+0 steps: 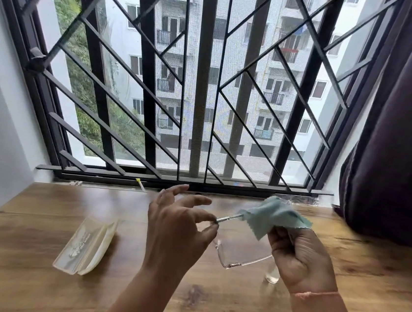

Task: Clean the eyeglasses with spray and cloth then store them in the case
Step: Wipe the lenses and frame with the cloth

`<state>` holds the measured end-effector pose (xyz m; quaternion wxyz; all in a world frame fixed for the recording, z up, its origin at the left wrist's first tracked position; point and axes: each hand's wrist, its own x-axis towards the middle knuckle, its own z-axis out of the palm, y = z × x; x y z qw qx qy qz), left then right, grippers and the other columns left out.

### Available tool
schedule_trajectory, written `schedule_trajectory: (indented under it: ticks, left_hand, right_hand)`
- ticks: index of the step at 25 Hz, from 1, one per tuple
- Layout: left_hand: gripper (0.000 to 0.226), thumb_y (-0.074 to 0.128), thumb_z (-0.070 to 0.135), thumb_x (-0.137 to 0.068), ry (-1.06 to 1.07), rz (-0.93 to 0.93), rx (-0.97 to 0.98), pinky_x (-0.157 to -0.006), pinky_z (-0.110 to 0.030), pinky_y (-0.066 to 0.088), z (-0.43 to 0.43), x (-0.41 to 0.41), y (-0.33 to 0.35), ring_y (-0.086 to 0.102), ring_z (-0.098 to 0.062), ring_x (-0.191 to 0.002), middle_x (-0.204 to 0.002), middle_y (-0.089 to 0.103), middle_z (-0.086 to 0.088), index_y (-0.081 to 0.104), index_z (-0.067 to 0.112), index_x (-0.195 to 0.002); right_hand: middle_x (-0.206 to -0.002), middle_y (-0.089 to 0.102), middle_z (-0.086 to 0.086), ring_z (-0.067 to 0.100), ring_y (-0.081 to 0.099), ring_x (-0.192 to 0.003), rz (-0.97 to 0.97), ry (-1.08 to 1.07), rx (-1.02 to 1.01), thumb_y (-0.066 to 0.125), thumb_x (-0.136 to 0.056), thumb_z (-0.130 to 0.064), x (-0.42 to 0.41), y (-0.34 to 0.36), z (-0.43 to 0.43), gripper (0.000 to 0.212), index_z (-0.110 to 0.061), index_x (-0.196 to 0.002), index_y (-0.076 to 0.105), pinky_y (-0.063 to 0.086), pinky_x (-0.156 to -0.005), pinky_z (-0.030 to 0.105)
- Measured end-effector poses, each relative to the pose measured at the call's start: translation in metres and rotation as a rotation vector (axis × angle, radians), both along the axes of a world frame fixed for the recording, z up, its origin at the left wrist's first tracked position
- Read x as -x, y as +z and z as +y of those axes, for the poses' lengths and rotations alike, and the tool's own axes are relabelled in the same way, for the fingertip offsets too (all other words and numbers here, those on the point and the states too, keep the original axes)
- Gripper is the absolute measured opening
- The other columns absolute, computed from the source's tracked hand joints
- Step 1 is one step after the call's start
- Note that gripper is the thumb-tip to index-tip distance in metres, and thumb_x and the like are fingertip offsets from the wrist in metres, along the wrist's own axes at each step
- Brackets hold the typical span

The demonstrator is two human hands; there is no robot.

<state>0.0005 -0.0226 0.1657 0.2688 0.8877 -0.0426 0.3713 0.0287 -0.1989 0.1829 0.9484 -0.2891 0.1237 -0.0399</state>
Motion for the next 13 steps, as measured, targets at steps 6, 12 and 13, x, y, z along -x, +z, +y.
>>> schedule_trajectory:
  ticks: [6, 12, 13]
  left_hand:
    - [0.008, 0.070, 0.038, -0.057, -0.002, -0.057, 0.018, -0.088, -0.039, 0.036, 0.005, -0.002, 0.001, 0.056, -0.019, -0.106, -0.085, 0.071, 0.020, 0.072, 0.034, -0.063]
    - [0.004, 0.071, 0.029, -0.056, -0.020, -0.104, -0.010, -0.090, -0.050, 0.041, -0.001, -0.003, -0.002, 0.049, -0.014, -0.108, -0.081, 0.070, 0.021, 0.071, 0.032, -0.059]
    - [0.004, 0.070, 0.029, -0.057, -0.018, -0.114, -0.016, -0.092, -0.051, 0.040, -0.003, -0.003, -0.002, 0.047, -0.013, -0.109, -0.082, 0.070, 0.021, 0.071, 0.032, -0.059]
  right_hand:
    - [-0.068, 0.060, 0.014, 0.019, 0.052, -0.044, 0.050, -0.078, 0.349, 0.060, -0.059, 0.014, -0.007, -0.009, -0.025, 0.040, -0.001, -0.095, 0.064, 0.043, -0.039, 0.024]
    - [-0.075, 0.073, -0.002, 0.014, 0.066, -0.071, -0.460, -0.378, 0.974, 0.057, -0.060, 0.009, 0.019, 0.006, -0.003, 0.029, -0.010, -0.073, 0.074, 0.053, -0.062, 0.024]
    - [-0.082, 0.073, -0.003, 0.009, 0.066, -0.079, -0.592, -0.350, 1.191, 0.056, -0.060, 0.006, 0.023, 0.006, 0.007, 0.032, -0.012, -0.077, 0.075, 0.052, -0.070, 0.020]
